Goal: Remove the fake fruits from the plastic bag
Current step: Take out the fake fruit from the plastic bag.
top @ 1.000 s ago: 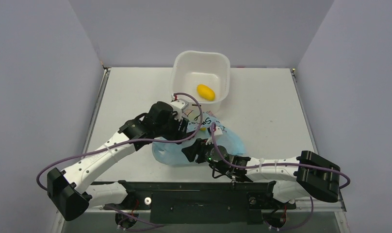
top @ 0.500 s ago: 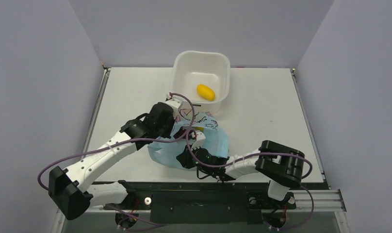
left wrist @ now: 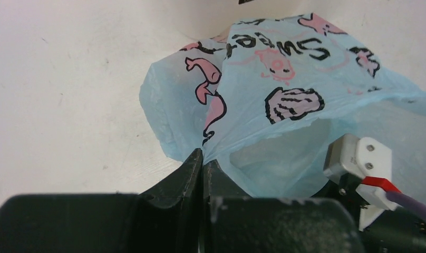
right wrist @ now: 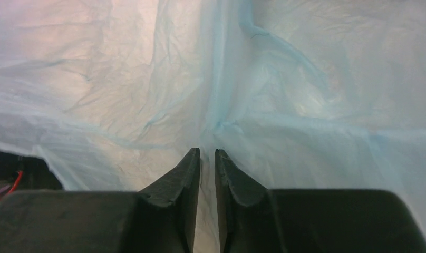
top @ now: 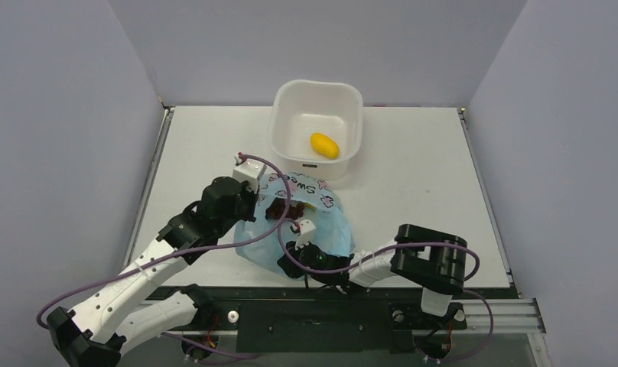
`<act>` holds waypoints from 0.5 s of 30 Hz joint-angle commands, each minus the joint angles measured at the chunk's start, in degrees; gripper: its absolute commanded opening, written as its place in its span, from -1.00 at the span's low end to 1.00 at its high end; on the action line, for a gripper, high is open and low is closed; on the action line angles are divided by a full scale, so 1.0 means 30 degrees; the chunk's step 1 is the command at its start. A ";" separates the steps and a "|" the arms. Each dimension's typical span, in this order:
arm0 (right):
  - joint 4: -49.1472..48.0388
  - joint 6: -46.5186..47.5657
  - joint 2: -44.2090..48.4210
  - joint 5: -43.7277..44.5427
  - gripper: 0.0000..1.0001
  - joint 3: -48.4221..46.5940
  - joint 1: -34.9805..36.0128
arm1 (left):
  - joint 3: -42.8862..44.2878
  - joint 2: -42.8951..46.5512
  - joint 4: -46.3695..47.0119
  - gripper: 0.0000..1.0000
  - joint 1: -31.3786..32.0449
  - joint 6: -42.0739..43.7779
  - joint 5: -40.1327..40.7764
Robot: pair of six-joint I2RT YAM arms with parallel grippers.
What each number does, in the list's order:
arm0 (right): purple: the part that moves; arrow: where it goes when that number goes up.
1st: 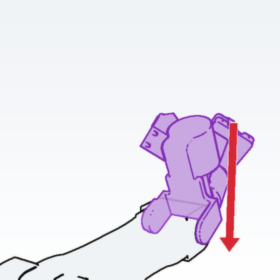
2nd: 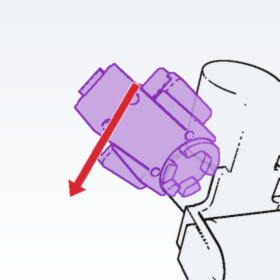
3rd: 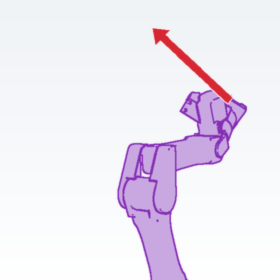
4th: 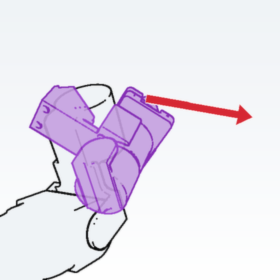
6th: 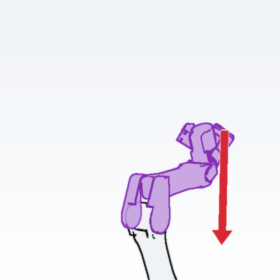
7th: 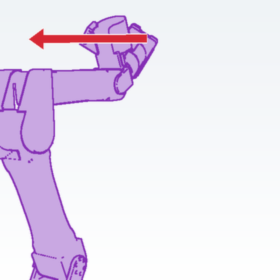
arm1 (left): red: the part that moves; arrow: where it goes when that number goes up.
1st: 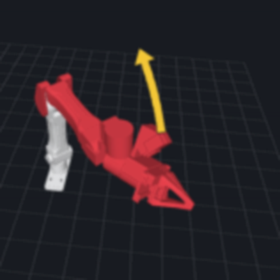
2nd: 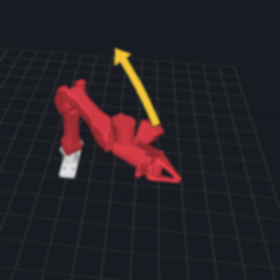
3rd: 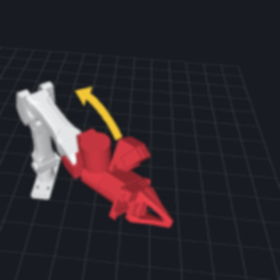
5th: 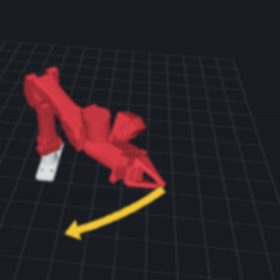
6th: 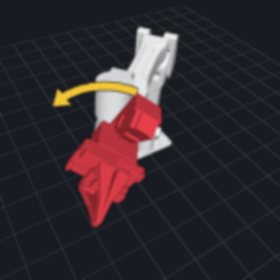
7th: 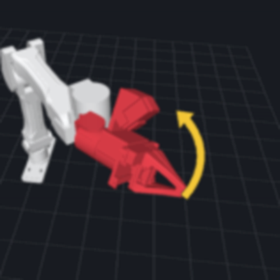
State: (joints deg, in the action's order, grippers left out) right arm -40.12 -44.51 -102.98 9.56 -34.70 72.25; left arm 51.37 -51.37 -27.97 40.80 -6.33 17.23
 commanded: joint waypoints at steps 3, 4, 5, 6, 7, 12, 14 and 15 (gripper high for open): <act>0.4567 0.1992 0.4897 0.3043 -0.52 -0.1205 0.0636 | -0.0907 0.0348 0.1962 -1.00 -0.0065 0.0738 -0.1082; 0.5070 0.2332 0.5227 0.3399 -0.48 -0.1353 0.0640 | -0.0886 0.0326 0.2069 -1.00 -0.0064 0.0873 -0.1151; 0.5135 0.2475 0.5782 0.4033 -0.39 -0.1493 0.0518 | -0.0797 0.0283 0.2107 -1.00 -0.0078 0.0972 -0.1176; 0.4897 0.2533 0.5948 0.4305 -0.36 -0.1482 0.0405 | -0.0743 0.0252 0.2186 -1.00 -0.0075 0.0999 -0.1175; 0.4653 0.2730 0.6094 0.4655 -0.32 -0.1467 0.0072 | -0.0608 0.0177 0.2224 -1.00 -0.0069 0.1085 -0.1138; 0.3338 0.3638 0.5337 0.5888 -0.25 -0.2334 -0.1052 | -0.0266 0.0211 0.2571 -1.00 -0.0069 0.0902 -0.1369; 0.2791 0.3894 0.4709 0.6061 -0.23 -0.2962 -0.1538 | -0.0270 0.0194 0.2586 -1.00 -0.0064 0.0746 -0.1624; 0.2735 0.3884 0.4210 0.6066 -0.23 -0.3140 -0.1938 | -0.0289 0.0214 0.2585 -1.00 -0.0064 0.0670 -0.1719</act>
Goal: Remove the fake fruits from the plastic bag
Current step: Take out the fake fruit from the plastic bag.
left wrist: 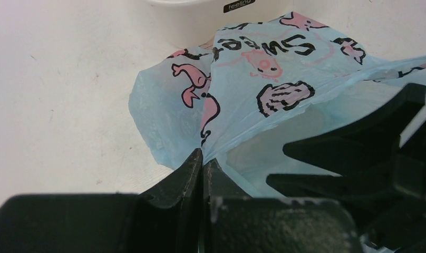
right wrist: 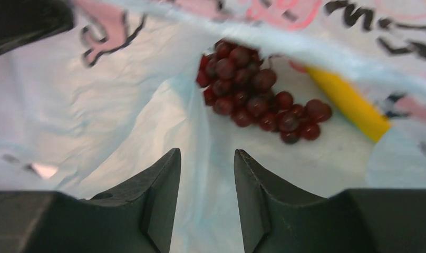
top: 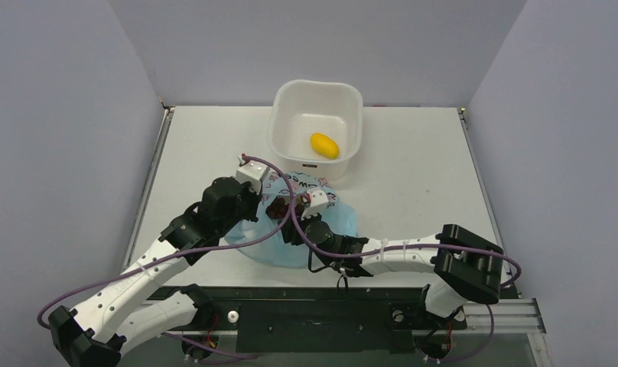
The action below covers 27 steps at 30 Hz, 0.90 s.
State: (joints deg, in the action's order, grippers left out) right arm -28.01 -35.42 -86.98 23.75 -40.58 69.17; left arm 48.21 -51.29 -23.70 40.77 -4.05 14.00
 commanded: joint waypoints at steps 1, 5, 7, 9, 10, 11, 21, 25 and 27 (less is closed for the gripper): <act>-0.1585 0.0822 -0.1387 0.1377 -0.21 -0.1437 -0.1099 | 0.0687 0.0203 0.1185 -1.00 -0.0049 -0.0115 -0.0676; -0.2982 0.0558 -0.3417 0.0480 -0.07 -0.2198 -0.2383 | 0.0369 0.0393 0.1527 -1.00 -0.0051 -0.0146 -0.0618; -0.3270 0.0879 -0.4450 0.0059 0.02 -0.2777 -0.2578 | 0.0166 0.0447 0.1805 -1.00 -0.0030 -0.0121 -0.0735; -0.3735 0.0972 -0.5576 -0.0298 0.15 -0.3018 -0.2797 | -0.0083 0.0498 0.2141 -1.00 -0.0049 -0.0059 -0.0879; -0.3951 0.0969 -0.5811 -0.0386 0.19 -0.3066 -0.2863 | -0.0195 0.0561 0.2389 -1.00 -0.0033 0.0025 -0.0956; -0.4045 0.0997 -0.6287 -0.0577 0.25 -0.3205 -0.3022 | -0.0425 0.0596 0.2523 -1.00 -0.0044 0.0073 -0.1058; -0.2787 0.1359 -0.9086 -0.1305 0.31 -0.5521 -0.3456 | -0.2031 0.1553 0.3789 -1.00 -0.0058 0.0019 -0.1332; -0.1721 0.0755 -0.9971 -0.0736 0.30 -0.6203 -0.3460 | -0.2826 0.2262 0.4332 -1.00 -0.0058 -0.0054 -0.1204; -0.1183 0.0413 -1.0411 -0.0507 0.27 -0.6581 -0.3456 | -0.2954 0.2461 0.4306 -1.00 -0.0056 -0.0077 -0.0927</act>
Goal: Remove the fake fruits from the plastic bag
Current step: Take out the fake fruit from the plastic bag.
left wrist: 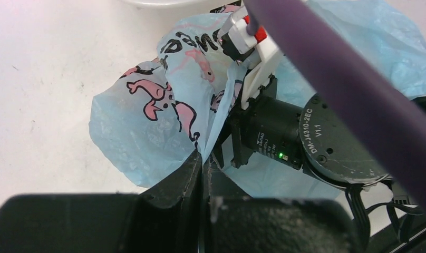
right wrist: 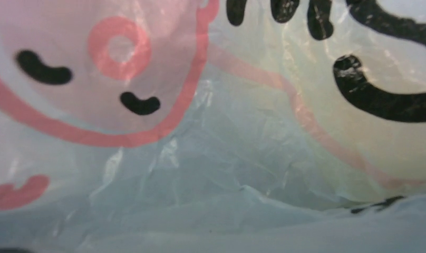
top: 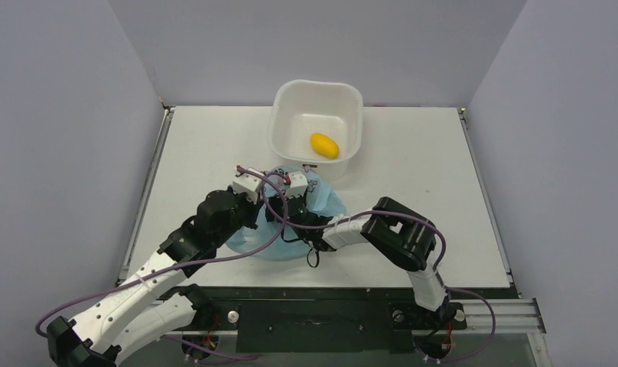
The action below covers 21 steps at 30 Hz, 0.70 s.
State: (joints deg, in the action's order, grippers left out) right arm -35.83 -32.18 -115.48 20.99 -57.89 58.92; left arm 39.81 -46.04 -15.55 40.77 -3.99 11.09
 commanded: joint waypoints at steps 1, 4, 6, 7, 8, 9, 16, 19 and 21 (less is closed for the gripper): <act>0.1661 -0.0769 -0.1057 0.0662 0.23 -0.1060 -0.0002 | -0.0192 0.0793 0.1524 -1.00 -0.0071 -0.0102 0.0179; 0.2246 -0.1291 -0.1559 0.1228 0.16 -0.1173 0.0108 | -0.0462 0.1281 0.1632 -1.00 -0.0057 0.0064 0.1148; 0.2588 -0.1596 -0.1889 0.1593 0.06 -0.1181 0.0221 | -0.0610 0.1563 0.1810 -1.00 -0.0034 0.0106 0.1603; 0.2813 -0.1845 -0.2000 0.1866 -0.04 -0.1277 0.0297 | -0.0701 0.1643 0.1856 -1.00 -0.0031 0.0146 0.1846; 0.3290 -0.1989 -0.2128 0.2034 -0.08 -0.1303 0.0349 | -0.0746 0.1777 0.1913 -1.00 -0.0042 0.0170 0.1990; 0.3443 -0.2156 -0.2145 0.2416 -0.17 -0.1249 0.0490 | -0.0783 0.1824 0.1937 -1.00 -0.0035 0.0193 0.2375; 0.3257 -0.1817 -0.1387 0.2397 -0.75 -0.0159 0.0923 | -0.0899 0.1804 0.1954 -1.00 -0.0056 0.0484 0.3747; 0.3129 -0.1354 -0.0099 0.1893 -0.92 0.0236 0.0928 | -0.0876 0.1541 0.1865 -1.00 -0.0050 0.0529 0.4189; 0.2951 -0.1131 0.0711 0.1511 -0.99 0.0540 0.0928 | -0.0871 0.1412 0.1883 -1.00 -0.0030 0.0574 0.4213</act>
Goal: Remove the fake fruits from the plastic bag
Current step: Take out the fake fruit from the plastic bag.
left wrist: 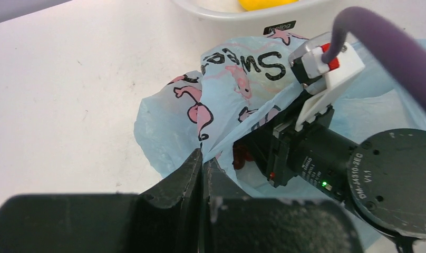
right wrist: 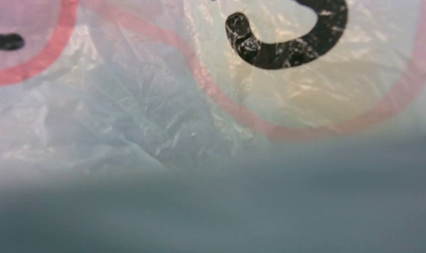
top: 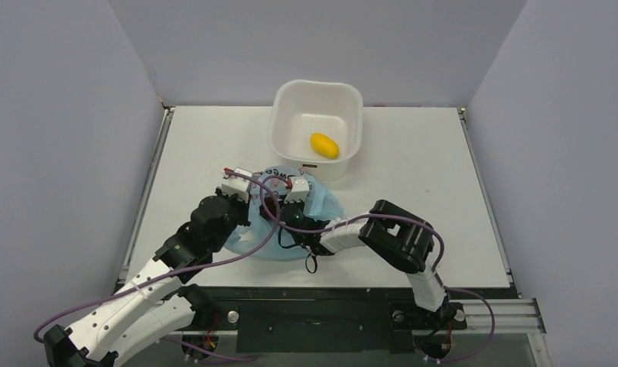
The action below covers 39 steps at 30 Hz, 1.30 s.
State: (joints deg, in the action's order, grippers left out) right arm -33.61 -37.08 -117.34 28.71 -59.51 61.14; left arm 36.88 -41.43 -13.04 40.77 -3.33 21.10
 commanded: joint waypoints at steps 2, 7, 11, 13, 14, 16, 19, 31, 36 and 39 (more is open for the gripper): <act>0.2303 0.0529 0.2149 -0.1431 -1.00 0.1279 0.0145 | 0.0088 -0.0288 0.1044 -1.00 -0.0027 0.0398 0.0828; 0.2112 0.0049 0.4064 -0.2136 -1.00 0.2216 0.0155 | 0.0092 -0.0573 0.1021 -1.00 -0.0028 0.0490 0.0184; 0.2594 -0.0227 0.5977 -0.2095 -1.00 0.2867 0.0148 | 0.0101 -0.0894 0.0984 -1.00 0.0135 0.0683 -0.0927; 0.3023 -0.0218 0.6707 -0.1945 -1.00 0.3036 0.0217 | 0.0135 -0.1091 0.0937 -1.00 0.0268 0.0772 -0.1525; 0.3157 -0.0159 0.6958 -0.1760 -1.00 0.3074 0.0288 | 0.0188 -0.1155 0.0894 -1.00 0.0311 0.0766 -0.1673; 0.3707 -0.0015 0.7690 -0.1441 -1.00 0.2978 0.0439 | 0.0215 -0.1233 0.0831 -1.00 0.0393 0.0804 -0.1677; 0.4774 0.0421 0.8873 -0.0976 -1.00 0.2692 0.0803 | 0.0185 -0.1232 0.0824 -1.00 0.0474 0.0810 -0.1648; 0.9290 0.0629 1.4067 0.3642 -1.00 0.2303 0.1619 | 0.0055 -0.0543 0.0851 -1.00 0.0823 0.1003 -0.1709; 1.0258 0.1186 1.6195 0.3629 -1.00 0.2378 0.1696 | 0.0095 -0.0610 0.0760 -1.00 0.0975 0.1011 -0.1855; 1.0549 0.1164 1.7327 0.3355 -1.00 0.2539 0.1758 | 0.0060 -0.0561 0.0747 -1.00 0.1065 0.1022 -0.1778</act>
State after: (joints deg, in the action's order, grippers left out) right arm -3.38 -34.39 -70.02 37.17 -50.59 66.06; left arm 36.88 -43.77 -13.04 43.44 -0.82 16.21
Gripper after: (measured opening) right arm 0.029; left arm 0.003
